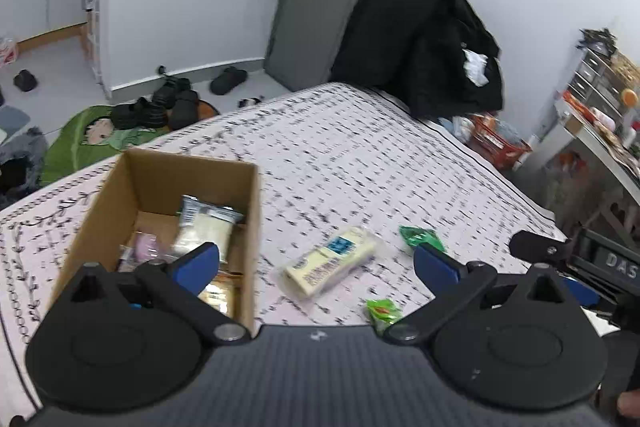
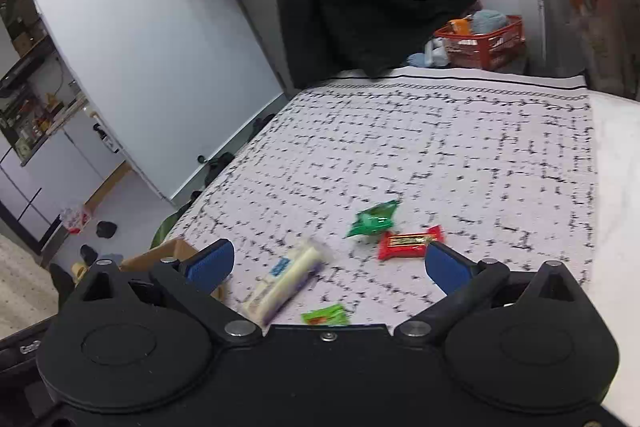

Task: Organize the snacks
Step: 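Move both open grippers back toward the remaining snacks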

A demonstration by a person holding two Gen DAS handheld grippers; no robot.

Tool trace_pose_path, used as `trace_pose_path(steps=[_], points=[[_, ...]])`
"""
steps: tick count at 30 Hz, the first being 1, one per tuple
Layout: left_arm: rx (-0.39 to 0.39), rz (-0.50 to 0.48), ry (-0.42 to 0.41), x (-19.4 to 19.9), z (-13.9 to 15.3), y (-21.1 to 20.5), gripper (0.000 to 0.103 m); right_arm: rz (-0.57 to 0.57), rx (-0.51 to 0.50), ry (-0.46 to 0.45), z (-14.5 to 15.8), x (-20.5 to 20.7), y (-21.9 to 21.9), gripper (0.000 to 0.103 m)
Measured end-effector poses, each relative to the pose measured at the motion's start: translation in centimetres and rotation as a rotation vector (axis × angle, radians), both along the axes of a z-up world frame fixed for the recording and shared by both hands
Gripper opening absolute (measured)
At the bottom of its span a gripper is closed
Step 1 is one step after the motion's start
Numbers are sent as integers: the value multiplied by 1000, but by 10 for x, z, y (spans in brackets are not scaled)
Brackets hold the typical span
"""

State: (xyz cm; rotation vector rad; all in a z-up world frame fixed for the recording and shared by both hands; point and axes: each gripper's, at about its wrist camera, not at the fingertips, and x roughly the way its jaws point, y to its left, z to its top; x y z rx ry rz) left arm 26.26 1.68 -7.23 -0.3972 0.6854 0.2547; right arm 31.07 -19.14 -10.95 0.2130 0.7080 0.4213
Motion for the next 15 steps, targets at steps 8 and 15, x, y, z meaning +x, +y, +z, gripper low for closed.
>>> trace_pose_path(steps=[8, 15], points=[[23, -21, 18, 7, -4, -28, 103, -32, -11, 4, -17, 9, -26, 103], [23, -42, 10, 11, -10, -54, 103, -62, 19, 37, -40, 19, -47, 102]])
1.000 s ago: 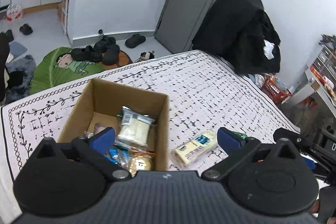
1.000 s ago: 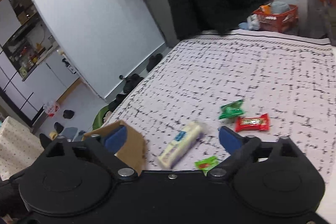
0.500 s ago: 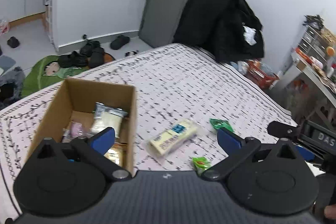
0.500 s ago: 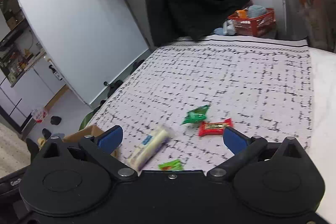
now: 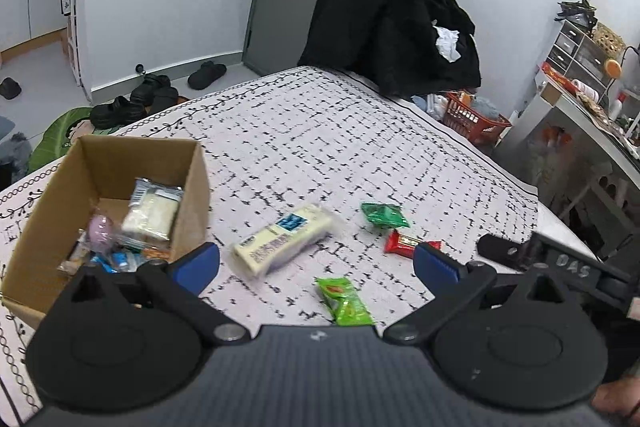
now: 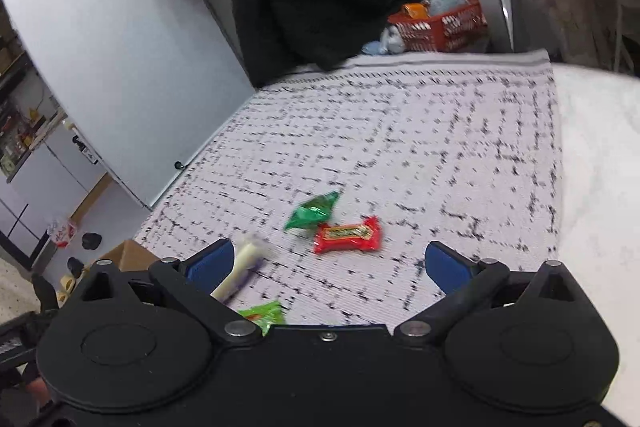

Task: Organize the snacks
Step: 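Move both open grippers back toward the remaining snacks, then grasp the green pack with the left gripper while the right reaches the red candy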

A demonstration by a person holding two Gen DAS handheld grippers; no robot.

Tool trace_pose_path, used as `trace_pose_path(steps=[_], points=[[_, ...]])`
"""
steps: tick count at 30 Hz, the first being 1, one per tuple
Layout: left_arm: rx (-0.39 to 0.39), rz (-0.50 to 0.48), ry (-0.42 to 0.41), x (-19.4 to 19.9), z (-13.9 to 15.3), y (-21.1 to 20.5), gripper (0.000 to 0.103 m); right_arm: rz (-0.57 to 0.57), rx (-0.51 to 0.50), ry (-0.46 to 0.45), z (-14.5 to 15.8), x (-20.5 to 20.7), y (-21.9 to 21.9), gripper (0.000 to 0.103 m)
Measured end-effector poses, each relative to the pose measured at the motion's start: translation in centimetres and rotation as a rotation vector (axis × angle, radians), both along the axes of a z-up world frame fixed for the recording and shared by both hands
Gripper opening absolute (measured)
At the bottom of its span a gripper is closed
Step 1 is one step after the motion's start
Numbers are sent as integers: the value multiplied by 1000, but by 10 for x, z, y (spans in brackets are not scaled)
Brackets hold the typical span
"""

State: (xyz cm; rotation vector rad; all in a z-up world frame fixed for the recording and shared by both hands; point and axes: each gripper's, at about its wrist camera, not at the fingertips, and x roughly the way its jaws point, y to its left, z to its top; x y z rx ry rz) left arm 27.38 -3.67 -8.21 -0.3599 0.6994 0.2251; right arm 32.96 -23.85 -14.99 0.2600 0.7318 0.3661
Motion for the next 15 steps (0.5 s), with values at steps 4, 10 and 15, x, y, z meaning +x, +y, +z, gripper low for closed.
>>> trace_pose_path(steps=[4, 10, 15], points=[[-11, -12, 2, 4, -8, -11, 100, -15, 42, 35, -15, 4, -9, 94], [-14, -43, 32, 18, -28, -22, 95, -36, 123, 102, -37, 15, -19, 84], [-53, -30, 94, 37, -55, -18, 83, -35, 129, 128, -49, 29, -18, 82]])
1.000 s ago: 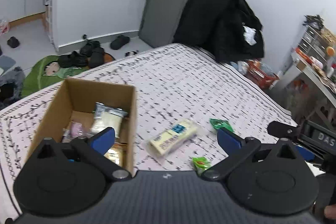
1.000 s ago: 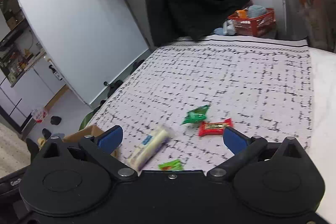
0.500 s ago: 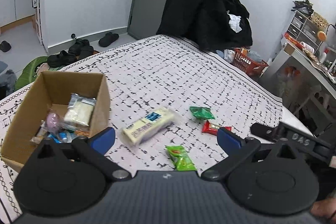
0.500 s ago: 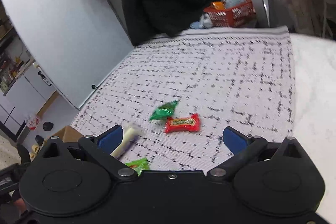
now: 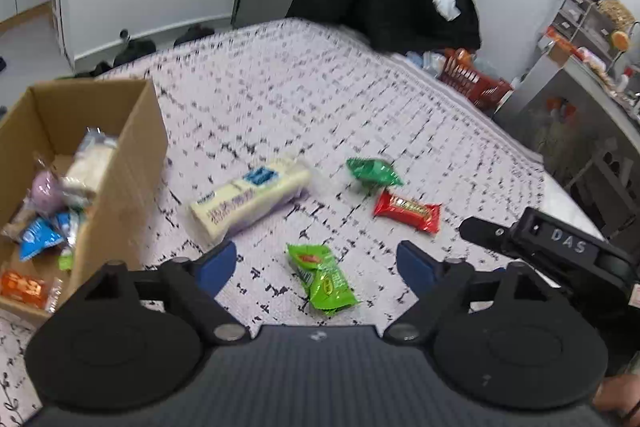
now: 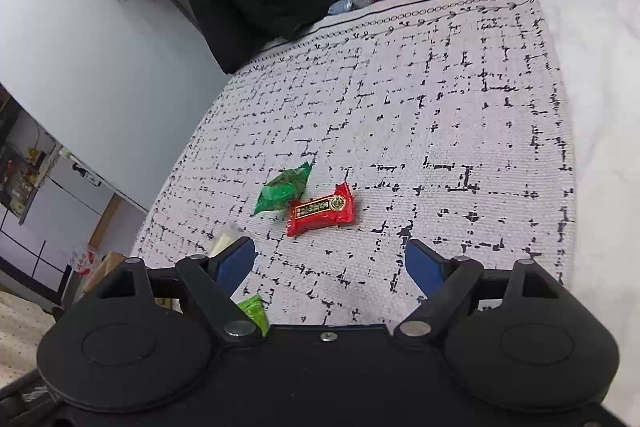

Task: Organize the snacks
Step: 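Grasp the green pack with the left gripper while the right reaches the red candy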

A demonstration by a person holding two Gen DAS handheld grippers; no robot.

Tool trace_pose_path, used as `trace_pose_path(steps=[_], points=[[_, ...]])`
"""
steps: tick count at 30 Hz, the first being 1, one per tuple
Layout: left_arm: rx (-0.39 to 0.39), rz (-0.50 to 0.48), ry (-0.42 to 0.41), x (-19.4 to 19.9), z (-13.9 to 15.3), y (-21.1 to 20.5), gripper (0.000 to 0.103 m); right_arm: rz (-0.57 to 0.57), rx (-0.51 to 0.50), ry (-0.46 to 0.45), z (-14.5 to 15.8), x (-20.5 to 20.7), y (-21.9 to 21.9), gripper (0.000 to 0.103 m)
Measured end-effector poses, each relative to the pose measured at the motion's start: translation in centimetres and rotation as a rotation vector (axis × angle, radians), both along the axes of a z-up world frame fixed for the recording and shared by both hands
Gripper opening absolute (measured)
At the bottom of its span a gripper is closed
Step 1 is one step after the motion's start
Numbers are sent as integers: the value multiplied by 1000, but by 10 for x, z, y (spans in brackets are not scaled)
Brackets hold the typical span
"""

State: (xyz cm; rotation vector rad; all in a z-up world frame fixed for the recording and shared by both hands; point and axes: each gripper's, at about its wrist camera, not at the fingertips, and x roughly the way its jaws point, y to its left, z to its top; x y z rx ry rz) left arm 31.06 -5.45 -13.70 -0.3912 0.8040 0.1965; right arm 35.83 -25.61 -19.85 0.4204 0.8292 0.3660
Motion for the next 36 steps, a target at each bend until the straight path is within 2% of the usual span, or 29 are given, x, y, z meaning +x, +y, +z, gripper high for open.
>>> trace_pose_path(steps=[7, 12, 14, 16, 21, 24, 33, 36], points=[[-25, -20, 73, 20, -35, -9, 65, 23, -21, 7, -12, 14, 5, 80], [-30, -20, 129, 31, -56, -13, 56, 58, -92, 0, -18, 25, 15, 80], [-12, -15, 139, 33, -60, -15, 49, 64, -128, -10, -20, 28, 19, 80], [10, 8, 138, 33, -61, -13, 32, 76, -162, -21, -21, 31, 24, 80], [14, 28, 124, 37, -59, -1, 27, 120, -258, -59, -24, 39, 40, 80], [5, 35, 122, 38, -58, 3, 27, 138, -295, -79, -25, 45, 48, 76], [1, 39, 92, 37, -50, 7, 27, 179, -401, -137, -30, 59, 68, 74], [0, 48, 89, 36, -49, 11, 26, 181, -427, -156, -32, 64, 73, 69]])
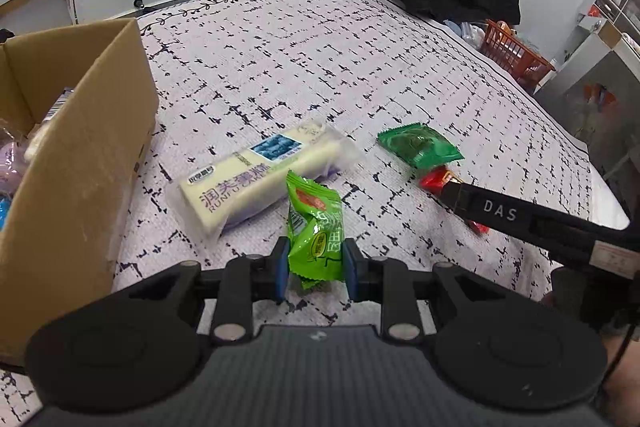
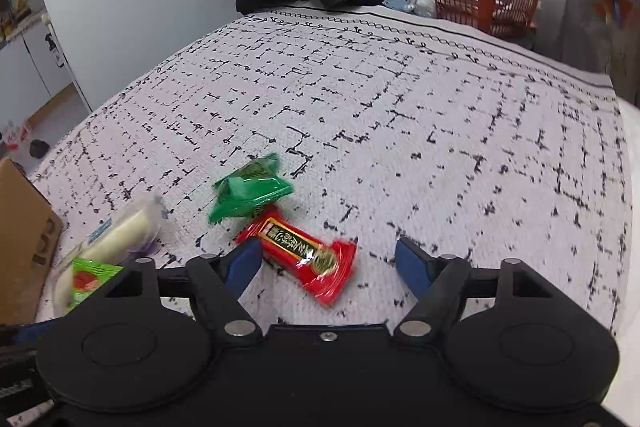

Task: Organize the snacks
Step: 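Grasp the green pack with the left gripper while the right reaches the red candy, then grasp the red candy with the right gripper while the left lifts the green pack, then carry both snacks over the cardboard box and open both grippers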

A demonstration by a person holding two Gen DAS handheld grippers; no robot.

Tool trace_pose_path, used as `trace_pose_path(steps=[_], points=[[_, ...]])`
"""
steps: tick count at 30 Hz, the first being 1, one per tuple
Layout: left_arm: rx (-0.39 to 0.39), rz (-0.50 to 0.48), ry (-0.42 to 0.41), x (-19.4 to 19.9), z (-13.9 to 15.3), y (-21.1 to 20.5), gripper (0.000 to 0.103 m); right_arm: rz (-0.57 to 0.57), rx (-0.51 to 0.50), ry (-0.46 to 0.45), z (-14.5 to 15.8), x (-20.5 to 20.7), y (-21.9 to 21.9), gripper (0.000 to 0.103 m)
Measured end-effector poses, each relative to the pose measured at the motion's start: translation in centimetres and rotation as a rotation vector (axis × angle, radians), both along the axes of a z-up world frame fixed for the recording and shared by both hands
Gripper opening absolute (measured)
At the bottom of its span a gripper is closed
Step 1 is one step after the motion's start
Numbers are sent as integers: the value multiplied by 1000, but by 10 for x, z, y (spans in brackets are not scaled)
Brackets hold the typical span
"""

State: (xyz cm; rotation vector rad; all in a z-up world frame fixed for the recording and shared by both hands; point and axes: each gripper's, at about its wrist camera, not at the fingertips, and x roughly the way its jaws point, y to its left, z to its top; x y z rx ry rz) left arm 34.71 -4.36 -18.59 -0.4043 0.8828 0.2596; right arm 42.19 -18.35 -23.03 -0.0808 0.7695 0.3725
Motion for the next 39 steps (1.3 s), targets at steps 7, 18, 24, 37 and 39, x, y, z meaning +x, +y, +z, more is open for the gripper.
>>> trace_pose_path(steps=[7, 18, 24, 37, 39], points=[[-6, 3, -10, -2, 5, 4, 26, 34, -52, -38, -3, 0, 9, 33], [-21, 2, -71, -17, 33, 10, 26, 77, 8, 0, 22, -30, 5, 21], [-14, 5, -123, -31, 58, 17, 26, 80, 79, -12, 46, -56, 14, 21], [6, 61, -174, -65, 92, 50, 26, 120, 154, -54, 91, -105, 47, 21], [9, 75, -176, -71, 96, 58, 26, 129, 163, -62, 96, -112, 53, 21]])
